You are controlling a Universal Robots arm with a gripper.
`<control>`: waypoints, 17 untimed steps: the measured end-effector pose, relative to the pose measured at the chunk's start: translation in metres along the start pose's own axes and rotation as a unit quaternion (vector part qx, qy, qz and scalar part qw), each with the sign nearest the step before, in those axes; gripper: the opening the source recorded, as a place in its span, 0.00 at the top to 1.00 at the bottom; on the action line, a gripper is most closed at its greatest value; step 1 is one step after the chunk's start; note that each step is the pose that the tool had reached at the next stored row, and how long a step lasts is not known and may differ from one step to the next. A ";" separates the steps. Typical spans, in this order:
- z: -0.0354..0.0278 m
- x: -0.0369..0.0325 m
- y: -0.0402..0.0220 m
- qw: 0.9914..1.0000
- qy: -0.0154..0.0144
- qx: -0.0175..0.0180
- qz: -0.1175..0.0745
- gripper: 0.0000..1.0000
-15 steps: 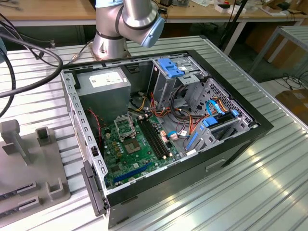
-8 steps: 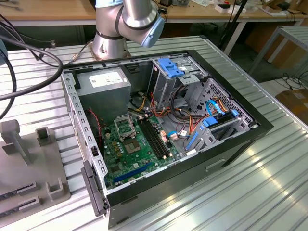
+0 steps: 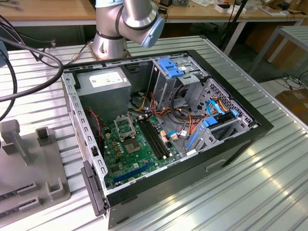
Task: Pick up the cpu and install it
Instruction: 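Pick up the cpu and move it towards the insertion slot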
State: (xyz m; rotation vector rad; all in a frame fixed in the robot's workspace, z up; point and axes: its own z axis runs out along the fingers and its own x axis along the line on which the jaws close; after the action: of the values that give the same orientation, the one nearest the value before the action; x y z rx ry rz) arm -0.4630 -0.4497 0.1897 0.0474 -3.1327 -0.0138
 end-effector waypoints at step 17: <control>-0.0005 0.0000 0.0000 1.000 0.000 0.000 0.000 0.49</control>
State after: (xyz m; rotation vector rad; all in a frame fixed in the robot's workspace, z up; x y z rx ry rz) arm -0.4630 -0.4497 0.1902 0.0474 -3.1328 -0.0138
